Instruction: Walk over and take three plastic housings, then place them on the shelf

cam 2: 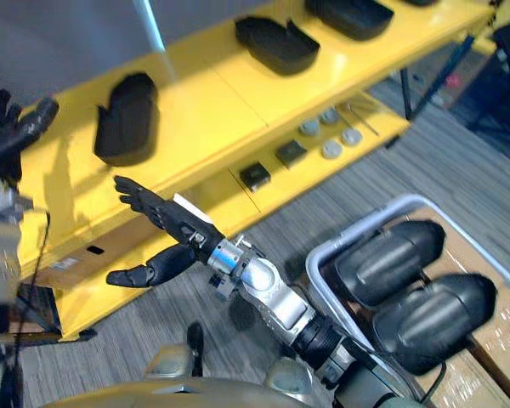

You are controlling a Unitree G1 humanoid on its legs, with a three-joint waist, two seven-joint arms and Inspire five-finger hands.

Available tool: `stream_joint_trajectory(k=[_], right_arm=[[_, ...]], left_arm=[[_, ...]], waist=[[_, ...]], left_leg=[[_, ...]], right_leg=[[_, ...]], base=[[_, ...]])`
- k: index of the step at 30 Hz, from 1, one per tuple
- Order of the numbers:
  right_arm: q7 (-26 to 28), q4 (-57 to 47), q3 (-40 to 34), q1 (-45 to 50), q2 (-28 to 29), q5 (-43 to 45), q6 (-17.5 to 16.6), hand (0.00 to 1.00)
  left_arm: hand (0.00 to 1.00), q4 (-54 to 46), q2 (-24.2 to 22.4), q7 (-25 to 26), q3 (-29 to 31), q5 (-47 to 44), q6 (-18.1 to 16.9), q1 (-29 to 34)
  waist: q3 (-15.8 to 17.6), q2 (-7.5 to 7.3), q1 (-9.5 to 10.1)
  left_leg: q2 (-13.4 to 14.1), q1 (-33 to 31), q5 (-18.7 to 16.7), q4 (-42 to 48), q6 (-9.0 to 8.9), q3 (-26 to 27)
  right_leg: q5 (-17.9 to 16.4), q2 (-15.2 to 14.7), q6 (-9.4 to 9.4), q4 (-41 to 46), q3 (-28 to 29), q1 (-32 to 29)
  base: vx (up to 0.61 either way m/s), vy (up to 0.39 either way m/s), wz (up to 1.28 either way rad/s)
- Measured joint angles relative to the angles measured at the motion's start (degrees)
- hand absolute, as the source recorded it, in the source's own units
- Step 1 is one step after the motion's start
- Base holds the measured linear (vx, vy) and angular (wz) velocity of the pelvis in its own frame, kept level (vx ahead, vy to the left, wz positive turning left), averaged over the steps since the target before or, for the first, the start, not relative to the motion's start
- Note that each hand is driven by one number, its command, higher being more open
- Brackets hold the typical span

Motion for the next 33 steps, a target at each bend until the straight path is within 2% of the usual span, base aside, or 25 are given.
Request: stream_joint_trajectory(k=[1, 3, 5, 8, 11, 16, 19, 21, 23, 27, 29, 30, 33], right_arm=[[-0.6, 0.07, -0.29, -0.01, 0.0, -1.12, 0.21, 1.0], [-3.43, 0.34, -1.89, -0.46, 0.05, -5.37, 1.01, 1.0], [-5.64, 1.79, -2.64, -1.63, 0.61, -8.77, 1.4, 1.0], [-8.49, 7.51, -2.65, -7.16, 3.57, -16.01, 1.88, 1.0], [-11.58, 10.04, -2.79, -13.74, 4.66, -21.15, 2.05, 1.0], [-15.69, 14.07, -3.68, -21.76, 6.51, -27.59, 2.27, 1.0], [-19.29, 18.59, -3.42, -25.69, 6.97, -36.86, 4.11, 1.0], [-22.2, 22.19, -3.38, -27.4, 7.0, -43.09, 7.82, 1.0], [-22.92, 22.75, -3.43, -27.98, 6.84, -44.42, 10.62, 1.0], [-22.81, 24.18, -3.45, -29.19, 6.25, -44.9, 20.29, 1.0], [-22.61, 27.95, -3.44, -31.78, 6.29, -45.45, 23.62, 1.0], [-22.54, 30.91, -3.46, -33.97, 6.23, -45.99, 25.06, 1.0], [-23.07, 34.12, -3.8, -37.25, 5.96, -46.16, 26.4, 1.0]], left_arm=[[1.0, -2.07, -2.05, 0.0, 0.54, 1.14, -0.46, 2.64], [1.0, -7.09, -8.14, -0.49, 0.99, 3.7, -1.55, 10.76], [1.0, -7.85, -10.87, -1.38, 0.98, 5.73, -1.87, 14.44], [1.0, -8.3, -12.94, -1.46, 0.88, 8.23, -1.93, 18.63], [1.0, -8.97, -14.9, -2.25, -0.46, 8.22, -1.93, 21.33], [1.0, -10.85, -17.6, -4.93, -3.14, 8.09, -1.94, 25.15], [1.0, -11.73, -18.13, -7.21, -6.35, 7.96, -1.94, 26.21], [1.0, -11.74, -18.67, -8.34, -9.0, 7.45, -1.94, 26.29], [1.0, -11.74, -18.68, -8.61, -10.26, 6.77, -1.94, 26.52], [1.0, -11.73, -18.85, -8.51, -13.82, 5.72, -1.93, 27.52], [1.0, -11.73, -18.88, -8.39, -15.83, 5.7, -1.93, 27.44], [1.0, -11.73, -18.88, -8.39, -17.14, 5.71, -1.93, 27.38], [1.0, -11.72, -18.89, -7.99, -19.28, 5.7, -1.93, 27.35]], waist=[[-0.58, 0.25, 0.53], [-2.26, 0.85, 2.82], [-2.87, 0.55, 4.18], [-4.36, -1.29, 5.76], [-4.89, -2.36, 7.43], [-5.06, -2.58, 9.33], [-5.01, -2.51, 10.59], [-4.95, -2.46, 10.72], [-4.9, -2.5, 10.71], [-4.31, -2.13, 10.53], [-3.62, -1.6, 10.47], [-3.05, -1.28, 10.51], [-1.96, -1.11, 10.51]], left_leg=[[-0.02, 0.11, -0.03, 0.03, -0.04, -0.41], [-0.05, 0.41, -0.08, 0.18, -0.13, -1.77], [-0.33, 0.37, -0.08, 0.45, -0.29, -3.24], [-0.3, -1.41, -0.13, 0.85, -0.9, -5.54], [-0.45, -3.04, 0.55, 1.06, -1.19, -7.84], [-1.02, -4.78, 1.4, 1.15, -1.33, -10.88], [-1.35, -5.47, 1.62, 1.45, -1.45, -12.38], [-1.76, -5.73, 1.5, 2.16, -1.07, -13.34], [-1.82, -5.98, 1.47, 2.19, -1.03, -13.52], [-1.79, -6.17, 1.06, 3.15, -0.81, -13.54], [-1.79, -6.16, 0.75, 3.78, -0.83, -13.53], [-1.79, -6.17, 0.69, 3.95, -0.82, -13.53], [-1.74, -6.26, 0.49, 3.95, -0.9, -13.53]], right_leg=[[-0.04, 0.06, 0.02, 0.18, -0.49, 0.38], [-0.14, 0.15, 0.08, 0.17, -2.4, 1.73], [-0.7, 0.12, 0.06, -0.13, -4.11, 2.63], [-1.55, 0.05, -0.09, -0.15, -7.1, 2.68], [-1.54, 0.05, -0.09, -0.15, -9.87, 2.72], [-1.59, -0.01, -0.19, -0.13, -12.76, 2.91], [-1.65, -0.05, -0.36, -0.11, -14.04, 3.15], [-1.49, -0.22, -0.19, 0.17, -15.14, 3.9], [-1.43, -0.24, -0.1, 0.17, -15.23, 3.76], [-1.49, -0.2, -0.08, 0.19, -15.07, 4.26], [-1.52, -0.19, -0.05, 0.19, -15.0, 4.5], [-1.53, -0.19, -0.04, 0.19, -14.99, 4.55], [-1.6, -0.15, -0.09, 0.19, -14.98, 4.47]], base=[[0.07, -0.01, 0.31], [0.0, -0.011, 0.3], [-0.09, -0.012, 0.37], [-0.12, -0.02, 0.39], [-0.07, -0.021, 0.4], [-0.01, -0.003, 0.32], [0.02, -0.002, 0.23], [0.03, 0.004, 0.2], [0.01, 0.003, 0.06], [0.01, 0.0, -0.01], [0.0, 0.0, 0.0], [0.0, 0.0, 0.0], [0.0, 0.0, 0.0]])
